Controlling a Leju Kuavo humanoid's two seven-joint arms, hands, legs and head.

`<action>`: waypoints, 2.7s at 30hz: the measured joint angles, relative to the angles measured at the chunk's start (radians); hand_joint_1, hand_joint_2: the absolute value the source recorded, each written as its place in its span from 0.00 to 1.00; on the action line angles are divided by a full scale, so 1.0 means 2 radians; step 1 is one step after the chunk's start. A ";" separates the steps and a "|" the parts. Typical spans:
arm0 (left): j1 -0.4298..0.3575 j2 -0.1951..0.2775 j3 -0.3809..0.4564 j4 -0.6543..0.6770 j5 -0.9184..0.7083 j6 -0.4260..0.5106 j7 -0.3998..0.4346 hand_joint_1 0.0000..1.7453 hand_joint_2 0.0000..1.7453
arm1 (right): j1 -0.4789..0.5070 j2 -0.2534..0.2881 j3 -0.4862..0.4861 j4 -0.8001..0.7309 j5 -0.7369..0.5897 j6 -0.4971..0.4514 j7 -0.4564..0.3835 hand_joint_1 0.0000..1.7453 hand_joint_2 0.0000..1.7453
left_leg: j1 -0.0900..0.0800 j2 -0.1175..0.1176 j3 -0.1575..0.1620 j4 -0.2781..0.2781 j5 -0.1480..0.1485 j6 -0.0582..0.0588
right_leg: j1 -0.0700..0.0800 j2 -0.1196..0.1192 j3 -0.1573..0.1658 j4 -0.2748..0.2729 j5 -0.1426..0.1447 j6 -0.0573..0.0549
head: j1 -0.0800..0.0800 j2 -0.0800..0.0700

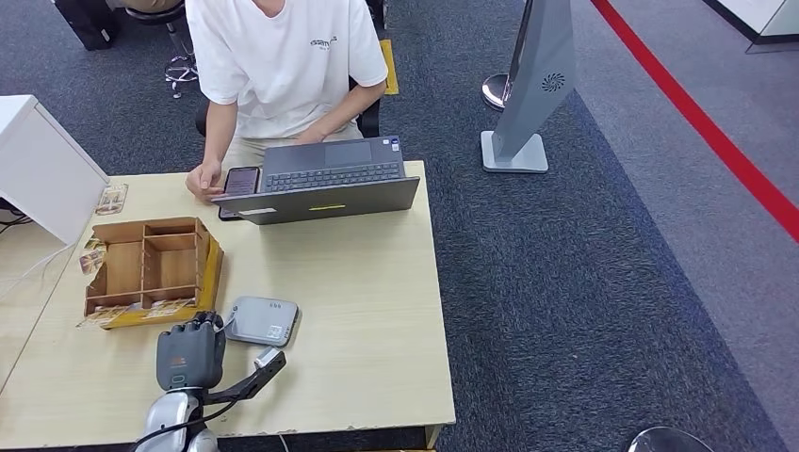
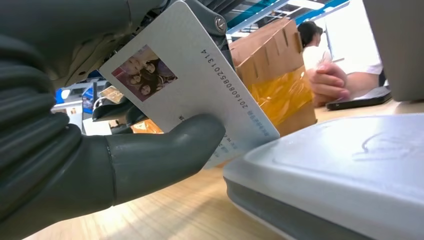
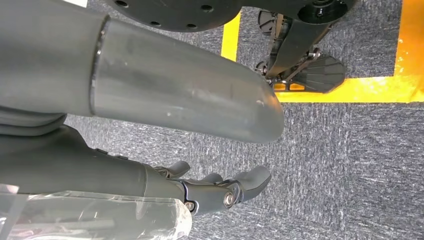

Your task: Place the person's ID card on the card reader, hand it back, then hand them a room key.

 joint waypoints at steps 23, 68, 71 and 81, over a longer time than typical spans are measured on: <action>0.033 -0.004 -0.050 -0.179 -0.012 -0.010 -0.008 1.00 1.00 | -0.001 0.000 -0.004 0.002 -0.007 0.000 -0.005 0.00 0.00 | 0.000 0.000 0.000 0.000 0.000 0.000 | 0.000 0.000 0.000 0.000 0.000 0.000 | 0.000 0.000; -0.347 0.110 -0.055 0.084 0.000 -0.052 0.034 0.00 1.00 | -0.014 0.003 0.001 0.004 0.026 0.009 0.023 0.00 0.00 | 0.000 0.000 -0.001 0.000 0.003 -0.001 | 0.001 0.000 -0.002 0.001 0.002 -0.002 | 0.000 0.000; -0.312 0.105 -0.055 0.043 0.010 -0.054 0.024 0.00 1.00 | -0.012 0.003 0.000 0.004 0.020 0.008 0.020 0.00 0.00 | 0.000 0.000 -0.001 0.000 0.003 -0.001 | 0.001 0.001 -0.002 0.001 0.002 -0.002 | 0.000 0.000; -0.113 0.078 -0.071 -0.186 0.004 -0.041 0.017 0.00 1.00 | -0.006 0.003 -0.013 0.004 0.001 -0.002 0.020 0.00 0.00 | 0.000 0.002 -0.001 0.000 0.001 -0.001 | 0.000 0.002 -0.003 0.001 0.001 -0.002 | 0.000 0.000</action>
